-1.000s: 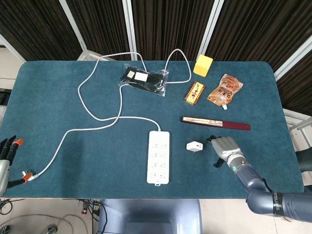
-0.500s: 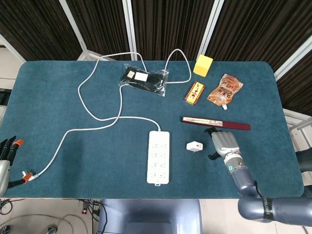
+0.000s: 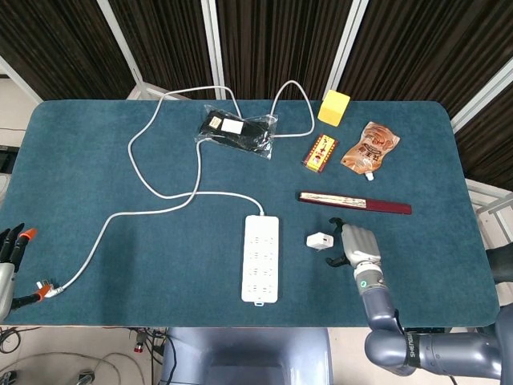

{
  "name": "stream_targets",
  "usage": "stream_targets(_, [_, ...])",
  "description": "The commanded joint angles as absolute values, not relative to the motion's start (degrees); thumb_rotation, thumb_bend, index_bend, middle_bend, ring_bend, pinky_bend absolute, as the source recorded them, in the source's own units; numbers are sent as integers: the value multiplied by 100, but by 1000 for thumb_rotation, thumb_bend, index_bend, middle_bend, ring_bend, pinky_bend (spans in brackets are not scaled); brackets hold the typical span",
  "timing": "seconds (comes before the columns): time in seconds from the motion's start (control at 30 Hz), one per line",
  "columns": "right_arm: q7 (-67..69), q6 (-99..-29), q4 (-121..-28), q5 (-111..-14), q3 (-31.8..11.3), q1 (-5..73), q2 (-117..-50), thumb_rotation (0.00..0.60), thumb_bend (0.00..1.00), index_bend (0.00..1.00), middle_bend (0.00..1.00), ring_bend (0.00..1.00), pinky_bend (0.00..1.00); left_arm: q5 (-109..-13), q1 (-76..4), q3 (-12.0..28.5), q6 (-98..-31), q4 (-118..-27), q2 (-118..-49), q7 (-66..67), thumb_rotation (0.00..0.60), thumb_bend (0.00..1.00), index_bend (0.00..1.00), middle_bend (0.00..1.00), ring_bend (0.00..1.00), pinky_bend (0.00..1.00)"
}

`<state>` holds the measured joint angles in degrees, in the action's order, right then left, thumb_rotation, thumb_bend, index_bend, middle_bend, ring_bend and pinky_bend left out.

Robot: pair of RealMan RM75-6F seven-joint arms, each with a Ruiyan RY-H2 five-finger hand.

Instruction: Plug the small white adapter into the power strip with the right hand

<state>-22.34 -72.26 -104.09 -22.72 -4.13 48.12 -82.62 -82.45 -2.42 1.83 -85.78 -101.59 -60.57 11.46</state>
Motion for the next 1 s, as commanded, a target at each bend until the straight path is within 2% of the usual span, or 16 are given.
stream_targets(0.03, [-2297,-7342,-10186,-2321,-524,4730,-8467,600,272,265,362,453,369,-8234,-244,185,-8572,-10162,-6056,1154,600,90,112,0,0,0])
stream_targets(0.47, [-2318,-7314,-9738,-2754,-784,4426,-8806,600,272,371,436,527,409,-8187,-250,180,-8539,-10195,-6058,1230,600,100,112,0,0,0])
stream_targets(0.77, [-2517,-7284,-9716,-3014,-849,4297,-8927,600,271,384,450,572,490,-8167,-250,186,-8540,-10204,-6056,1240,600,100,112,0,0,0])
stream_targets(1.0, [-2717,-7238,-9618,-2973,-954,4276,-9059,600,272,385,450,575,494,-8153,-251,189,-8535,-10207,-6051,1238,600,100,112,0,0,0])
